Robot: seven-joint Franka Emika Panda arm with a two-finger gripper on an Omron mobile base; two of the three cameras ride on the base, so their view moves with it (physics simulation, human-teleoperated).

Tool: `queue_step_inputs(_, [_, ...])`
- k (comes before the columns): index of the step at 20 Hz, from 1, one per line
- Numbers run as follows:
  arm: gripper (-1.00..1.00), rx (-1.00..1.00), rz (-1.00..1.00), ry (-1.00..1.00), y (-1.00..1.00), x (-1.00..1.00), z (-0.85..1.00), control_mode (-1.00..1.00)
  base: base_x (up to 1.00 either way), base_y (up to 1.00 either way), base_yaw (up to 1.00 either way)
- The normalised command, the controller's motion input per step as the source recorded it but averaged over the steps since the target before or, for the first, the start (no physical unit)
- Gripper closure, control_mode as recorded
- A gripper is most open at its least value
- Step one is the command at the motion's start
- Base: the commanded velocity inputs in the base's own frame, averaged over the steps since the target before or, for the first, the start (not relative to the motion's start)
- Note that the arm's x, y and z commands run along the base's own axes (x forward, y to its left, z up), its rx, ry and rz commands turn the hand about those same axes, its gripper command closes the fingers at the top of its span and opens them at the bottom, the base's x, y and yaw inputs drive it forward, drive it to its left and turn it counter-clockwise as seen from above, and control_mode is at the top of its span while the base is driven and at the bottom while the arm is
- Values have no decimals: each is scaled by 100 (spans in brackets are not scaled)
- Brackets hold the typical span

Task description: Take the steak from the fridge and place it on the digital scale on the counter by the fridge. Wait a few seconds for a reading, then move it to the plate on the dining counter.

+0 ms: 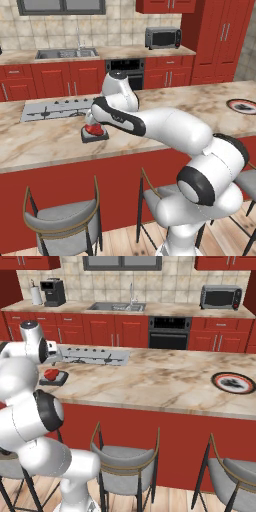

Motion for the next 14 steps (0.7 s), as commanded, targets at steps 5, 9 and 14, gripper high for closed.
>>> queue_step_inputs(5, [-100, 0, -5, 0, 0, 0, 0, -100, 0, 0, 0])
queue_step_inputs(9, [-100, 0, -2, 0, 0, 0, 0, -100, 0, 0, 0])
queue_step_inputs(14, [-100, 0, 0, 0, 0, 0, 0, -100, 0, 0, 0])
